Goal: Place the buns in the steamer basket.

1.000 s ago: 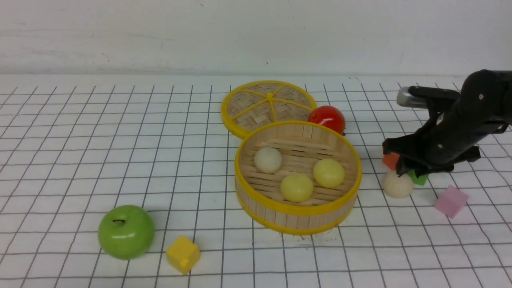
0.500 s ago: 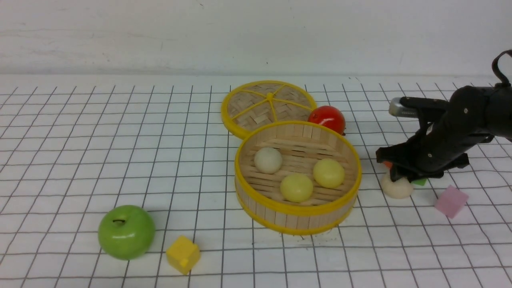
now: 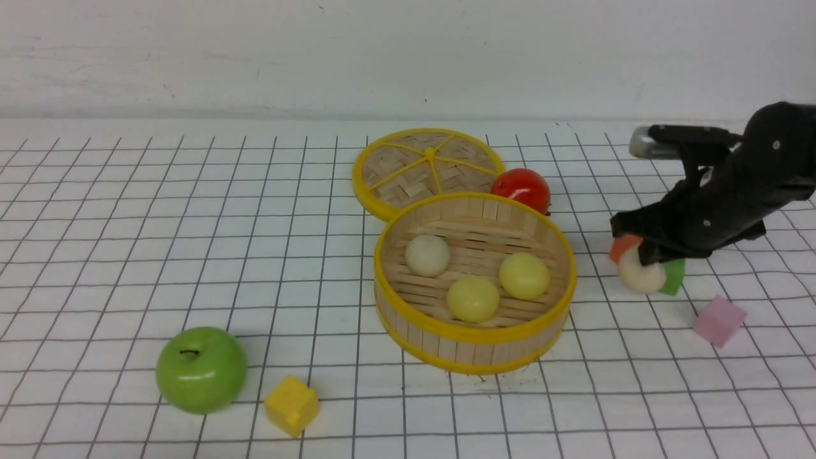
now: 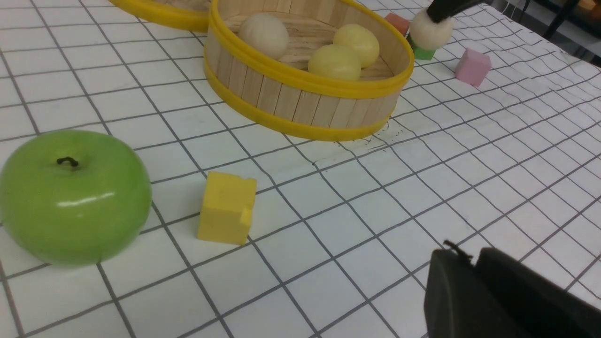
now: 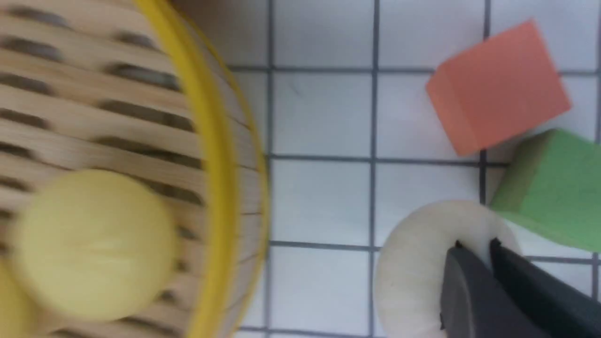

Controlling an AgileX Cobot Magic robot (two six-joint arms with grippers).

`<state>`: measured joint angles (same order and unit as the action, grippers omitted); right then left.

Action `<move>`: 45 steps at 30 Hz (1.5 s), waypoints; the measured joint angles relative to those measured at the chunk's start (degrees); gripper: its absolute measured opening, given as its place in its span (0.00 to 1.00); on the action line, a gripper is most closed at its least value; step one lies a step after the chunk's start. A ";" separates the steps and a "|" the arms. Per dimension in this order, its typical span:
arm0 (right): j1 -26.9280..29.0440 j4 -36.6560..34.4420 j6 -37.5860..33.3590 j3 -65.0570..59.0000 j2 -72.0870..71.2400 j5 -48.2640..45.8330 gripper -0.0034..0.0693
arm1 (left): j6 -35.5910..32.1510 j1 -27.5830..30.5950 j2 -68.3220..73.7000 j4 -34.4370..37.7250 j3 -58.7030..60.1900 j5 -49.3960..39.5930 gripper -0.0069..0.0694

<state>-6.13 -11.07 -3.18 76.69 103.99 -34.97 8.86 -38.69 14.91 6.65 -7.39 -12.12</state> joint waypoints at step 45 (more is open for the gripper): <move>-10.99 -2.70 4.58 -7.01 -25.00 -19.54 0.02 | 0.00 0.00 0.00 0.00 0.00 0.00 0.21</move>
<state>-17.13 -13.78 1.41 69.69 78.99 -54.52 8.86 -38.69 14.91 6.65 -7.39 -12.12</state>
